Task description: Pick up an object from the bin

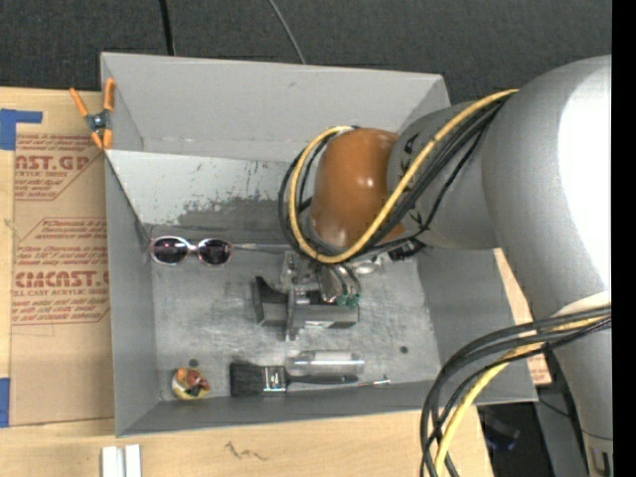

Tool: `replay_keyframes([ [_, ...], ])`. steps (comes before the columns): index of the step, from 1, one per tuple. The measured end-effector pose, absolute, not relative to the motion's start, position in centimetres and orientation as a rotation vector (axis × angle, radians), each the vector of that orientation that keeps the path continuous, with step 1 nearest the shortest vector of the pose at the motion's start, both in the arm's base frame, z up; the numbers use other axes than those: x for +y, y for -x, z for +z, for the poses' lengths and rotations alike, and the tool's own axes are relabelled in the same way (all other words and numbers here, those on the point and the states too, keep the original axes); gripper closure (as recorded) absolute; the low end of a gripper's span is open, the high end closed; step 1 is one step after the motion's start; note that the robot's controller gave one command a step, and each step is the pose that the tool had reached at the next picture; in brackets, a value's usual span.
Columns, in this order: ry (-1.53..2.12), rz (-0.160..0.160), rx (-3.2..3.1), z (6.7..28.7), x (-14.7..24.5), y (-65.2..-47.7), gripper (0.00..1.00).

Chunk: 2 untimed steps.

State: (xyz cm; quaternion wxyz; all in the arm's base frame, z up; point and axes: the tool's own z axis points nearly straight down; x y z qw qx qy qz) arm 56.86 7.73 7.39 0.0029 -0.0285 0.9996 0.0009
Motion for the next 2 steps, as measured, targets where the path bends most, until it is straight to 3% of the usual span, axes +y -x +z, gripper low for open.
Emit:
replay_keyframes([
  [1, 0.09, 0.003, 3.134, 7.4, 7.7, -56.9, 1.0],
  [2, 0.097, -0.001, 3.15, 11.5, 8.0, -56.7, 1.0],
])
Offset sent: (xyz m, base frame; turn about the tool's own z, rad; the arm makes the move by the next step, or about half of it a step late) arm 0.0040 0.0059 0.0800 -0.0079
